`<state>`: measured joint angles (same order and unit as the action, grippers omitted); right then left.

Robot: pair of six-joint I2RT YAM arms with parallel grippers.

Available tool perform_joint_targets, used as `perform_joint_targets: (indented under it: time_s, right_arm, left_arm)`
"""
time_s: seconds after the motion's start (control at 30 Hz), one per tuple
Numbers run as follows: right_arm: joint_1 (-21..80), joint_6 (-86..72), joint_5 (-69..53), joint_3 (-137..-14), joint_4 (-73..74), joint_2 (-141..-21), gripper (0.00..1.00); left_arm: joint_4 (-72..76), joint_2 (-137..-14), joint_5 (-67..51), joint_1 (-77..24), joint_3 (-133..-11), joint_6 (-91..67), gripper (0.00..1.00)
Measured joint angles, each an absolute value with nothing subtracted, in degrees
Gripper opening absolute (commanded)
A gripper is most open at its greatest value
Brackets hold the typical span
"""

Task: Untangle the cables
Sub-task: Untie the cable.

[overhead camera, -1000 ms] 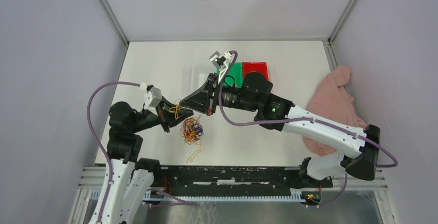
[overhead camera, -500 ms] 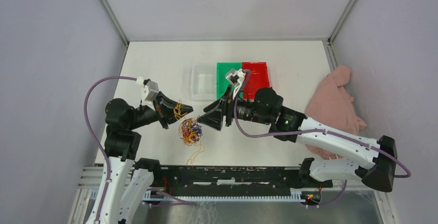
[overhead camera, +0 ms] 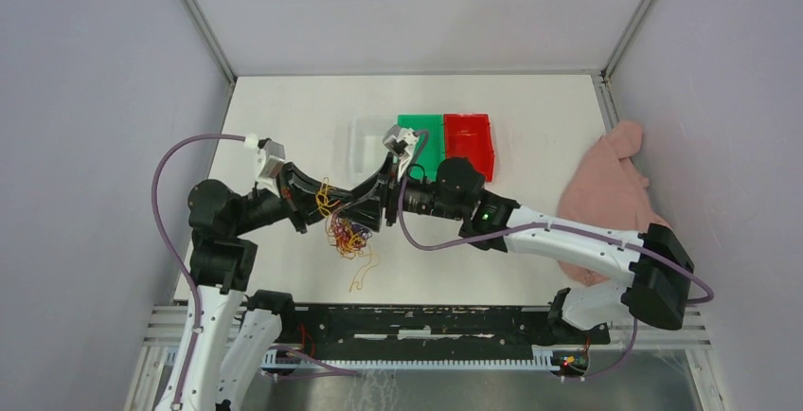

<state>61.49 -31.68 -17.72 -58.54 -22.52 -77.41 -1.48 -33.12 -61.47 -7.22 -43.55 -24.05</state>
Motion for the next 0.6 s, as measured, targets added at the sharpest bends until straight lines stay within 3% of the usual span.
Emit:
perform_joint_targets:
  time_s: [0.37,0.6]
  right_arm:
    - [61.49,-38.17,-21.89,-59.99,-31.27,-88.25,0.31]
    - [61.49,-41.41,-20.71,-59.99,-33.85,-92.12,0.24]
  left_arm:
    - [0.23,-35.55,-60.03,-7.22,-45.60,-24.71,0.03]
    - [1.02,-37.04,-59.70,-7.22,-48.40,-26.39,0.03]
